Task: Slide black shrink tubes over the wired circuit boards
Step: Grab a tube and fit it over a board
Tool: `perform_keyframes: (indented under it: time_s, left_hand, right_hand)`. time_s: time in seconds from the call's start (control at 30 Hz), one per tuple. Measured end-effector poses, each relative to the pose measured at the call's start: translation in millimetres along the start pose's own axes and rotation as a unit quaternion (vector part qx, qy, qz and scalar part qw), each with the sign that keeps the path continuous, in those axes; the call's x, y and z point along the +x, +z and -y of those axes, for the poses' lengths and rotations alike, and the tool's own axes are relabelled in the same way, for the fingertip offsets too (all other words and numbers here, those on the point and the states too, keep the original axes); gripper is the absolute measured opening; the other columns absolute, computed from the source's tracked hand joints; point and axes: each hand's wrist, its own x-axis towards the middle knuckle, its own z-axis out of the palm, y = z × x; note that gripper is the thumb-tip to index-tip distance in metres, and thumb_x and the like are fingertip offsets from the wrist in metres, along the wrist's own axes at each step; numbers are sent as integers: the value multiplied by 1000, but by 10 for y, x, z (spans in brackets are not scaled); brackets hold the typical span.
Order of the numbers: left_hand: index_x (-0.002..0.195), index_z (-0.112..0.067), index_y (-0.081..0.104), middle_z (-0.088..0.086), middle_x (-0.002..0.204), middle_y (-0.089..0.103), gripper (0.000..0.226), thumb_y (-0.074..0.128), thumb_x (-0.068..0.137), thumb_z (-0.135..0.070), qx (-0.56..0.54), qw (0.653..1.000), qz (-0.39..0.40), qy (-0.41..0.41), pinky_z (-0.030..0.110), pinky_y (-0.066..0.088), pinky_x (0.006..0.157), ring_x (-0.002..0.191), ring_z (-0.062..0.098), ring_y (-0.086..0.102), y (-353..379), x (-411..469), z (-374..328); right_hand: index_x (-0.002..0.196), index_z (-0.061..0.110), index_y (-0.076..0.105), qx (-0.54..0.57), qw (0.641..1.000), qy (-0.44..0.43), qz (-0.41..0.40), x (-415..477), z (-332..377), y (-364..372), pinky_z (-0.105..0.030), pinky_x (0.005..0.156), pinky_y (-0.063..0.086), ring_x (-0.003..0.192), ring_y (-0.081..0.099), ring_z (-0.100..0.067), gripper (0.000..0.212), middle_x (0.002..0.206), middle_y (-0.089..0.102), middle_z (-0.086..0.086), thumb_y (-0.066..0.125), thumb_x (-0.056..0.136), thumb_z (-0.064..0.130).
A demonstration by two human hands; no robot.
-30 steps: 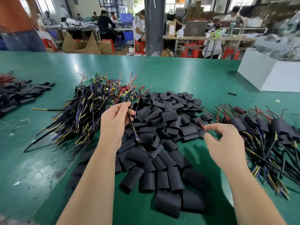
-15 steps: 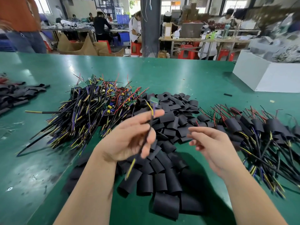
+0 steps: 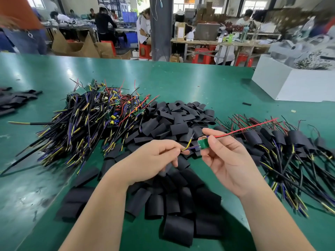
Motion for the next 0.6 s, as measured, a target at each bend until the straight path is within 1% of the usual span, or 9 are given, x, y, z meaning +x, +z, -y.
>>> perform_keyframes:
  time_s: [0.07, 0.13, 0.17, 0.27, 0.33, 0.43, 0.47, 0.53, 0.6]
  left_hand:
    - [81, -40, 68, -6, 64, 59, 28, 45, 97, -39, 42, 996, -56, 52, 37, 39, 53, 55, 25, 47, 13, 27, -11]
    - [80, -52, 66, -10, 67, 63, 23, 50, 92, -40, 53, 988, -106, 95, 43, 46, 62, 64, 31, 57, 45, 51, -11]
    - [86, -51, 68, -11, 71, 65, 19, 53, 89, -39, 58, 984, -128, 107, 41, 48, 65, 67, 28, 61, 63, 61, -5]
    - [99, -34, 75, -13, 76, 66, 22, 59, 85, -36, 97, 972, -177, 124, 32, 49, 69, 73, 9, 61, 103, 81, 26]
    - [99, -31, 75, -14, 78, 68, 23, 59, 84, -36, 118, 968, -188, 115, 34, 52, 70, 75, 7, 62, 109, 80, 42]
    - [96, -29, 75, -15, 83, 72, 19, 60, 86, -34, 139, 968, -187, 96, 42, 54, 73, 77, 12, 66, 112, 72, 59]
    - [95, -28, 75, -17, 84, 72, 16, 61, 88, -31, 141, 969, -181, 91, 40, 54, 74, 77, 11, 67, 110, 73, 66]
    - [91, -28, 76, -23, 81, 70, 12, 65, 89, -26, 149, 972, -163, 82, 30, 52, 75, 77, 2, 66, 97, 76, 74]
    - [86, -29, 76, -28, 76, 68, 12, 65, 89, -24, 168, 971, -157, 72, 19, 49, 70, 74, -3, 63, 83, 85, 95]
  right_hand:
    - [89, 19, 79, -11, 1000, 4, 25, -13, -10, 20, -17, 58, 51, 62, 67, -11, 21, 75, 71, -1, 67, 72, 16]
    - [93, 17, 78, -14, 999, 5, 46, -20, -19, 45, -18, 60, 52, 68, 69, -13, 26, 79, 72, -5, 71, 68, 21]
    - [94, 17, 78, -18, 999, 3, 47, -17, -21, 53, -18, 61, 53, 71, 70, -15, 27, 82, 73, -6, 71, 68, 23]
    - [90, 16, 79, -45, 999, -18, 13, 9, -53, 46, -19, 62, 52, 76, 66, -15, 22, 94, 74, -3, 66, 73, 23]
    - [93, 16, 78, -58, 997, -47, -8, 27, -80, 28, -21, 64, 52, 74, 63, -14, 25, 89, 73, -1, 68, 71, 18]
    - [103, 17, 73, -103, 991, -79, -19, 43, -105, -23, -24, 67, 51, 72, 62, -18, 37, 83, 71, -7, 72, 66, 14]
    - [103, 16, 71, -121, 989, -84, -21, 47, -112, -35, -24, 67, 52, 73, 64, -18, 37, 84, 72, -8, 72, 65, 13]
    - [100, 14, 70, -130, 988, -80, -14, 54, -123, -48, -23, 67, 53, 74, 67, -17, 36, 87, 74, -10, 72, 65, 9]
    - [103, 15, 69, -150, 987, -55, 5, 46, -101, -65, -21, 68, 54, 78, 69, -15, 41, 90, 75, -8, 74, 63, 8]
